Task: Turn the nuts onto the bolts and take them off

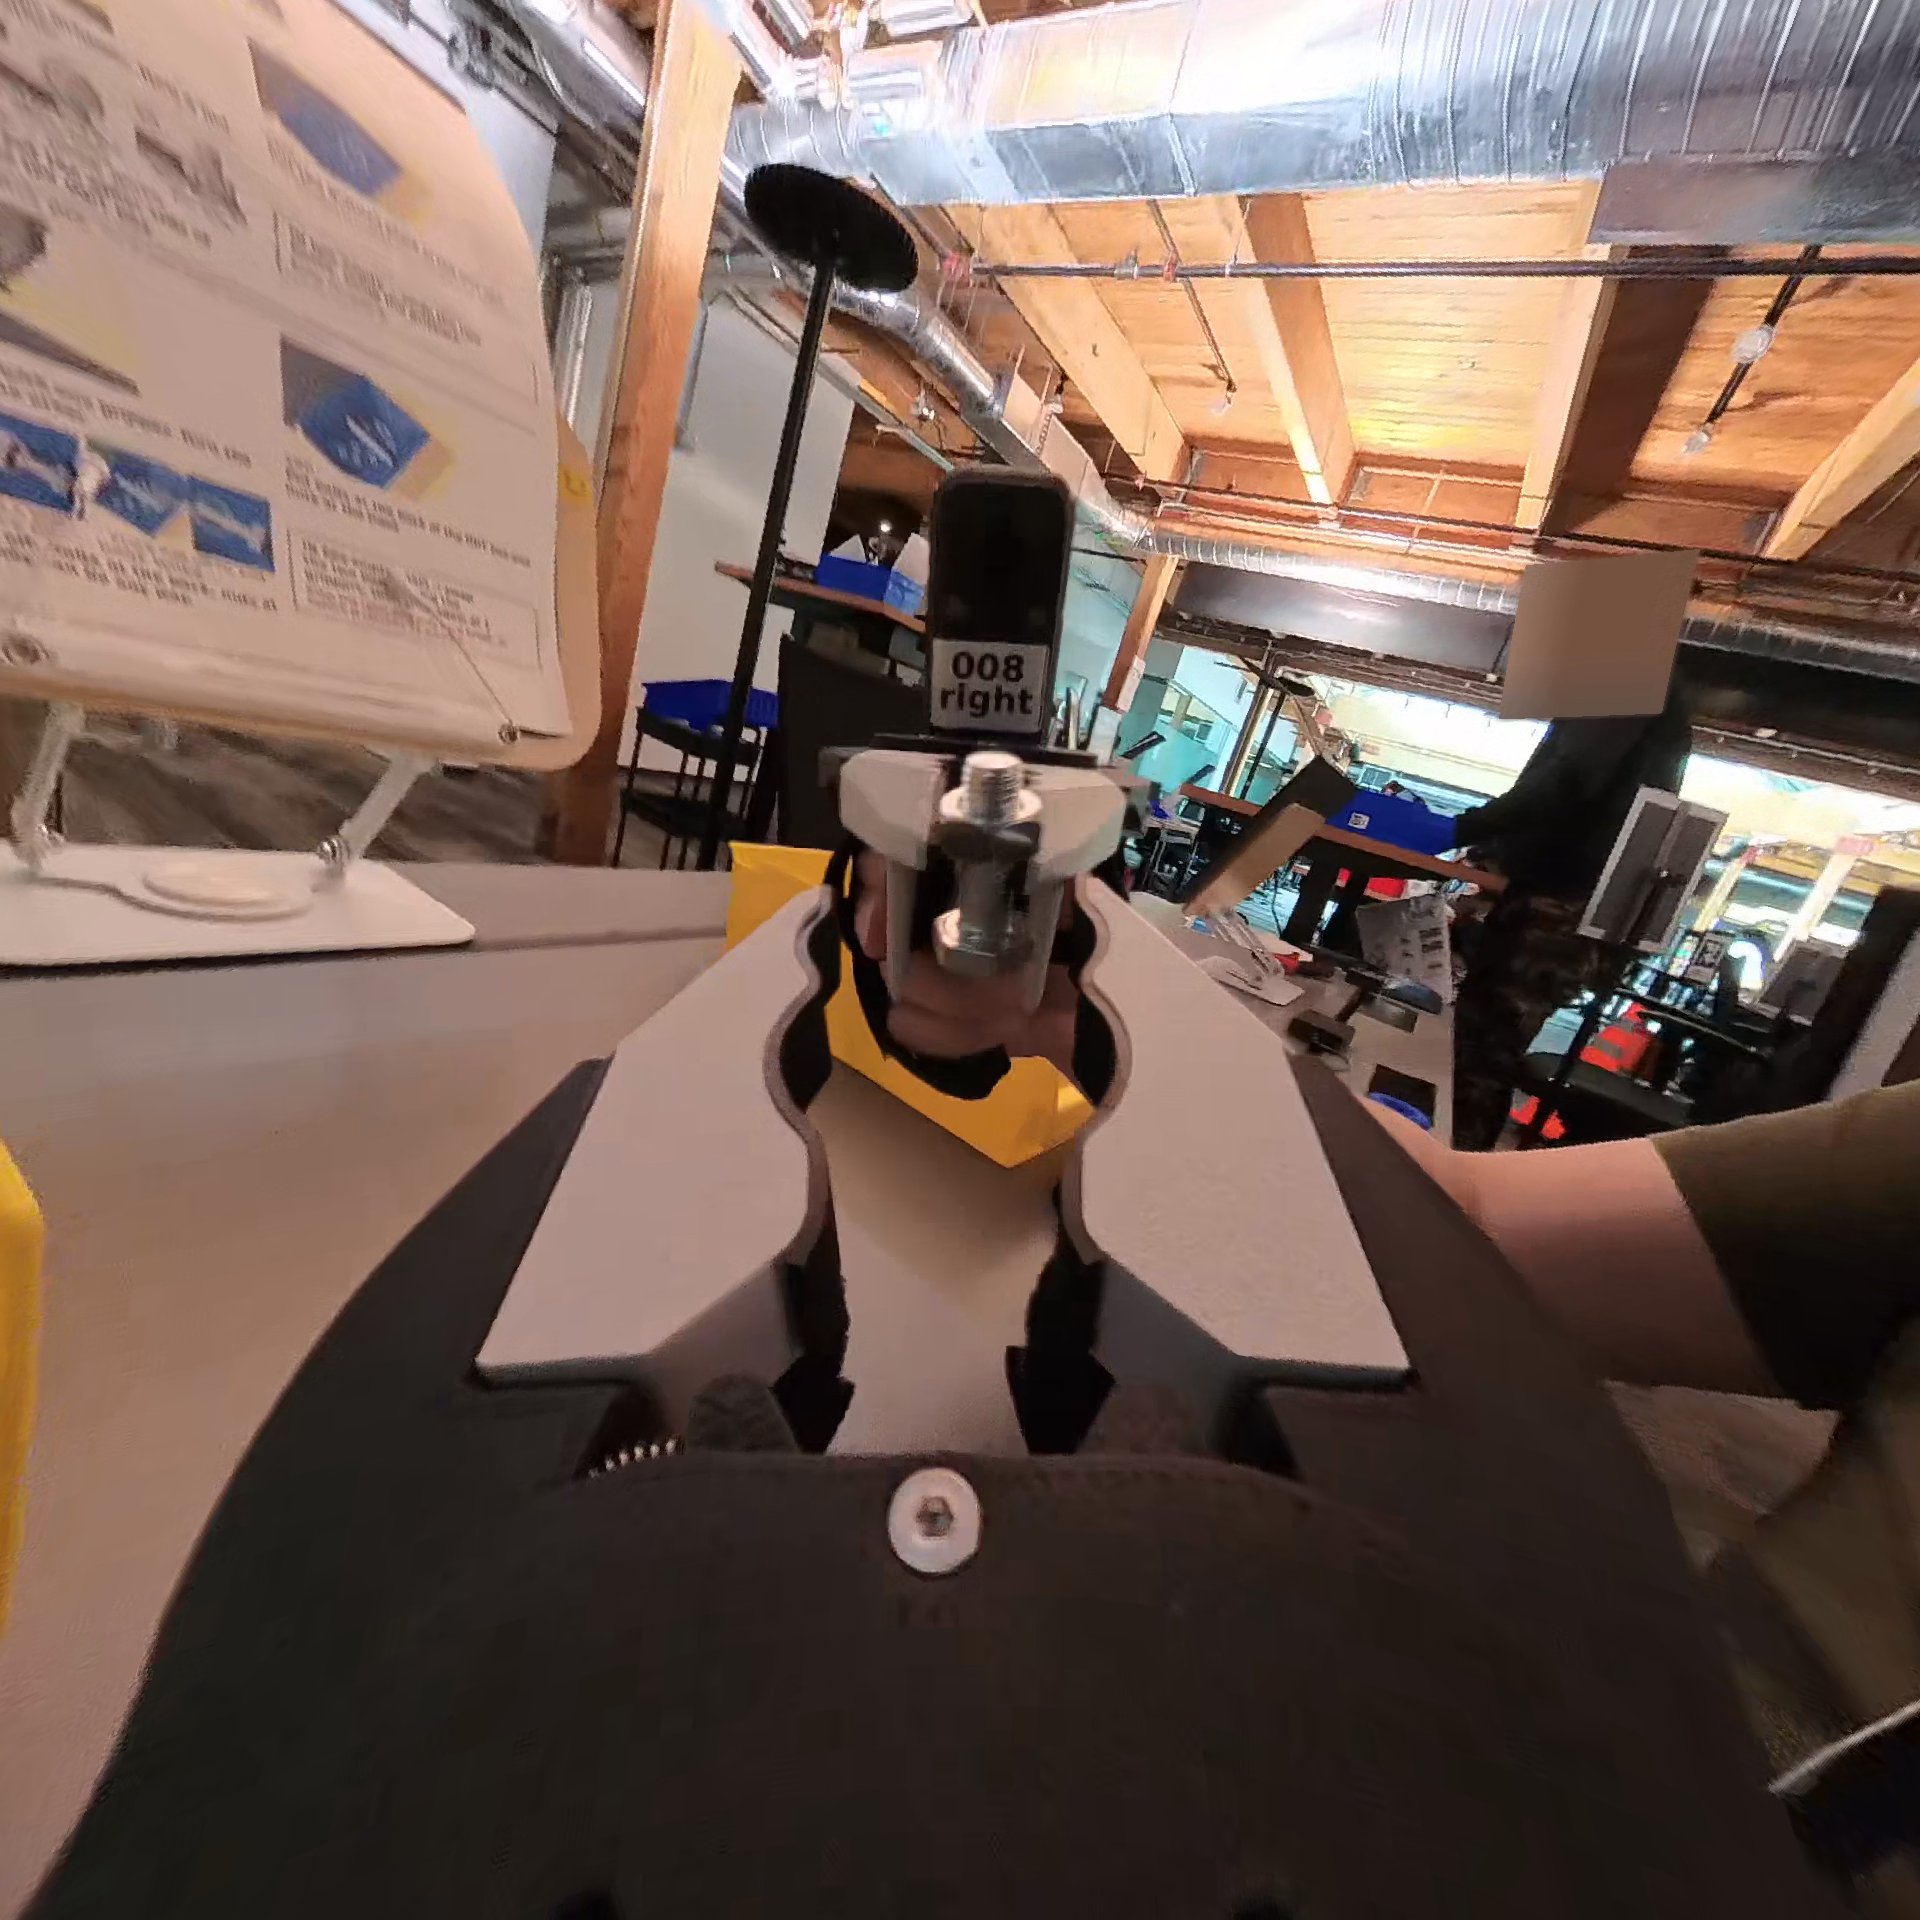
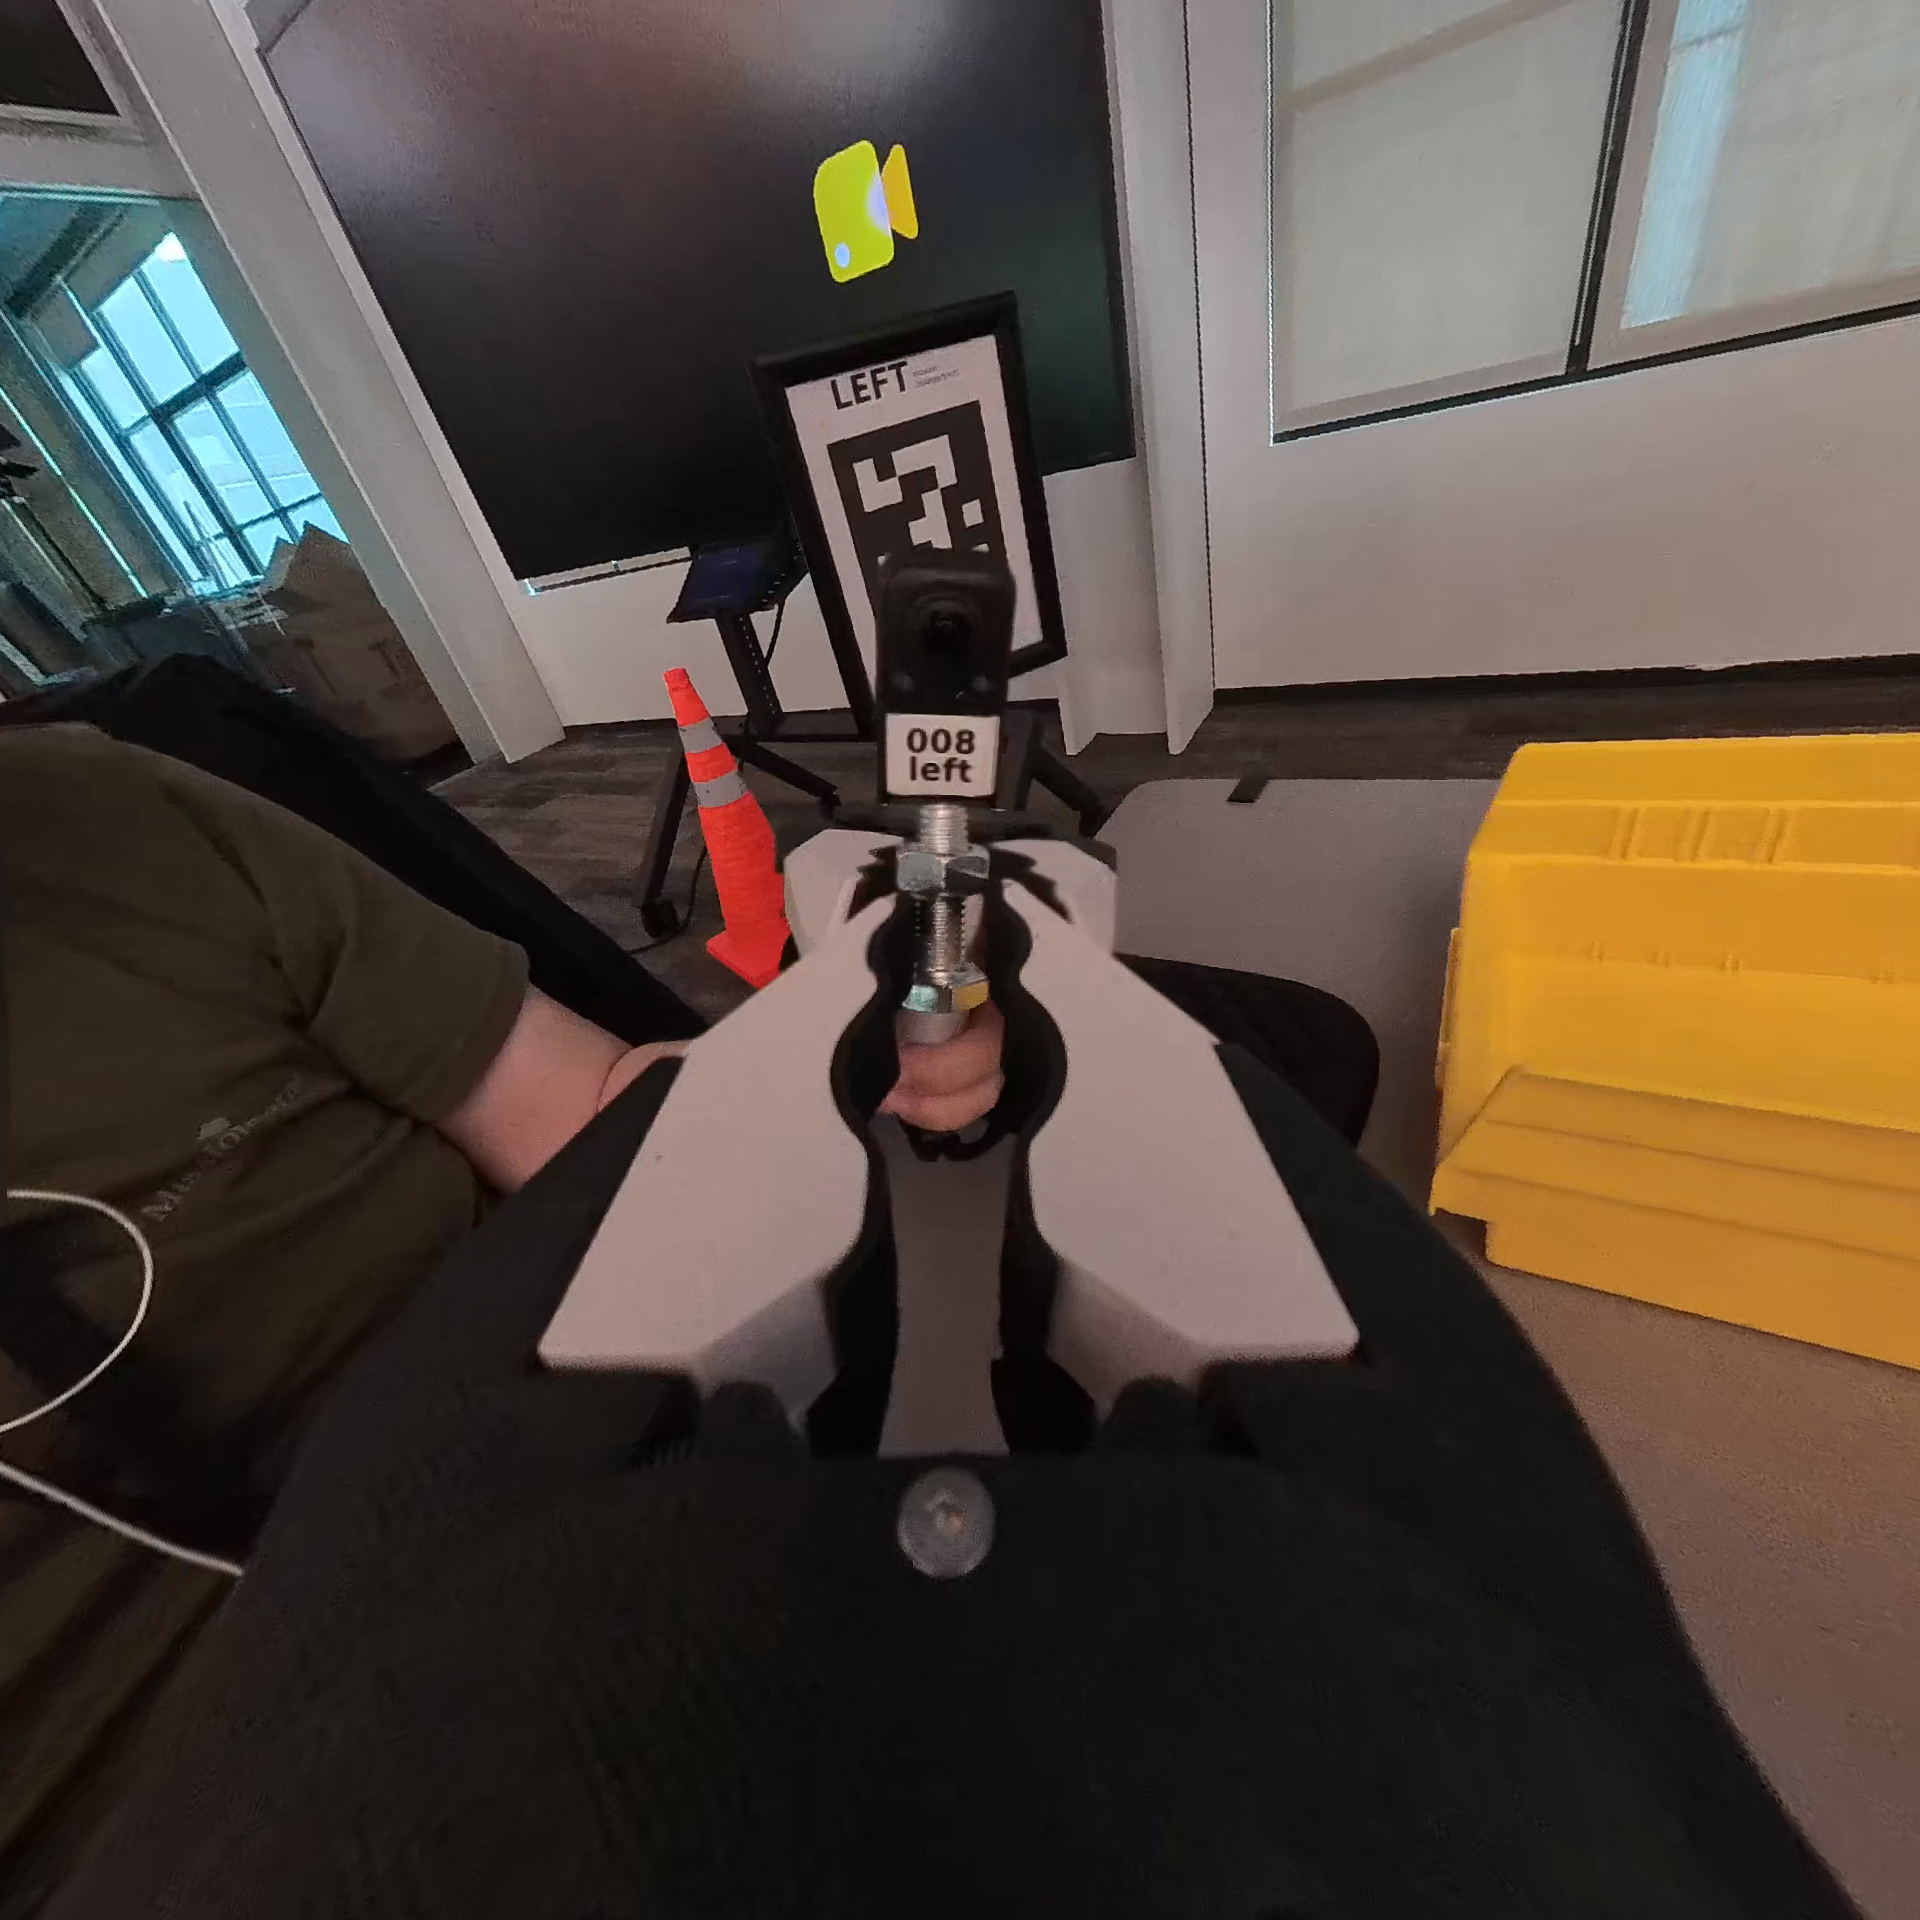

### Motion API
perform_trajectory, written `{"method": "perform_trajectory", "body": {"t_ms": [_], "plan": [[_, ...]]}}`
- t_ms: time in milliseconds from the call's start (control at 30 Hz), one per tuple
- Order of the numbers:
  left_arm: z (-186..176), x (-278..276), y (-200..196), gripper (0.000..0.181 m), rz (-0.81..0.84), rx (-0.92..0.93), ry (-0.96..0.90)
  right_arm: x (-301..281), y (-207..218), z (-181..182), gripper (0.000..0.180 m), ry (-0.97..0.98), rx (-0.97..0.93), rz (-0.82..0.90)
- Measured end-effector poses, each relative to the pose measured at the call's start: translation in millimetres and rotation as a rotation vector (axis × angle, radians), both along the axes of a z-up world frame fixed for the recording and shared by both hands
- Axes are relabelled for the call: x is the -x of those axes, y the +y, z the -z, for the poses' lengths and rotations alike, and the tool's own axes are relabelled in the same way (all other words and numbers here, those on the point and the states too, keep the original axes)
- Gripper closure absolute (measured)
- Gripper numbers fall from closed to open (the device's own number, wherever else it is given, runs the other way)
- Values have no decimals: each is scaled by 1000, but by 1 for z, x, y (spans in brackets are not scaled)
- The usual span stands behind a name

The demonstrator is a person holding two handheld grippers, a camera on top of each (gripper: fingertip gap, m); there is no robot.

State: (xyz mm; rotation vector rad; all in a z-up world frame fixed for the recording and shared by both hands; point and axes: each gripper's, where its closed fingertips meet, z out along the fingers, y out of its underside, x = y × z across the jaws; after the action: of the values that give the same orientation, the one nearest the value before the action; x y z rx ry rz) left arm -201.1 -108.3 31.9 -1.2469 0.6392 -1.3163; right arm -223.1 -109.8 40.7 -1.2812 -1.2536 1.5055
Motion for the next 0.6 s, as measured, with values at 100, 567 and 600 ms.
{"method": "perform_trajectory", "body": {"t_ms": [100,567,600], "plan": [[-4,-3,-7,160,17,-56,6,0,0,-3,168,23,20,-9],[2,-10,-10,164,28,-93,100,-11,-1,-7,154,19,62,-42],[3,-12,-12,164,42,-92,108,-11,0,-5,154,4,67,-37]]}}
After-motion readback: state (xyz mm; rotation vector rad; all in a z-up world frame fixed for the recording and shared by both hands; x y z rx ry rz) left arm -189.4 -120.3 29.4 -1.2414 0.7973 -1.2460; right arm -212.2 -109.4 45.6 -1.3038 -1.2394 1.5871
